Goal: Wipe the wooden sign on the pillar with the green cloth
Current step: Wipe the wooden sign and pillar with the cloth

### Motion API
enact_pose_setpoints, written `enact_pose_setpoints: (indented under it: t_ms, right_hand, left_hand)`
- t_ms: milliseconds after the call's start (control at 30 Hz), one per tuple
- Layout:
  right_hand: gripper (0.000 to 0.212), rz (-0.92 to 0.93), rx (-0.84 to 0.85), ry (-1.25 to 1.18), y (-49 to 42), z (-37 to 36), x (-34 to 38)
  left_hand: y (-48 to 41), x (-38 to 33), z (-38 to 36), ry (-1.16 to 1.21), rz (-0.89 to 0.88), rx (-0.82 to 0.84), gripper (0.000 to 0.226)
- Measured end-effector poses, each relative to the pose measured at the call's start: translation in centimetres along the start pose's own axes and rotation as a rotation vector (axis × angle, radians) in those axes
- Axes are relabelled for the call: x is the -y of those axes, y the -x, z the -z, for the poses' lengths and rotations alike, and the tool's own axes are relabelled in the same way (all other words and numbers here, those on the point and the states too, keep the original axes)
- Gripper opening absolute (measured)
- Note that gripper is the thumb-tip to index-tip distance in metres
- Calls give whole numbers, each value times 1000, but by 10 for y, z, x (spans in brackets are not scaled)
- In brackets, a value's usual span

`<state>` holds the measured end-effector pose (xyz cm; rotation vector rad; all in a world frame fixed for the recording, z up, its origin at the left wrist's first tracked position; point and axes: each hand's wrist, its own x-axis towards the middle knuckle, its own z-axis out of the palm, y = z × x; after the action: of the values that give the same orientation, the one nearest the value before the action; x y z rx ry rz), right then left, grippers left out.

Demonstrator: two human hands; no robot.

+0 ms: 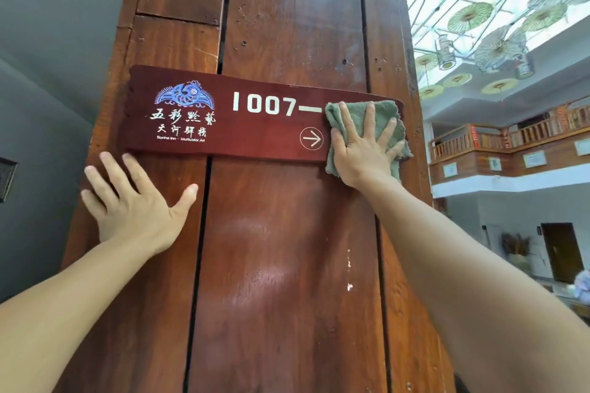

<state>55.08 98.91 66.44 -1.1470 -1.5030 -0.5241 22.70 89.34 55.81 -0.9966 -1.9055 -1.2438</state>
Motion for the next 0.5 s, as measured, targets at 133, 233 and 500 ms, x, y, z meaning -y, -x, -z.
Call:
enact_pose_setpoints:
  t_ms: [133, 233, 500]
  right_hand:
    - [55, -224, 89, -131, 13, 8, 21]
    - [54, -365, 166, -311, 35, 21, 33]
    - [47, 21, 308, -497, 207, 36, 95]
  left_hand:
    - [2, -5, 19, 42, 39, 188, 118]
    - [33, -24, 35, 81, -28, 268, 109]
    - [131, -70, 86, 1173, 293, 921, 88]
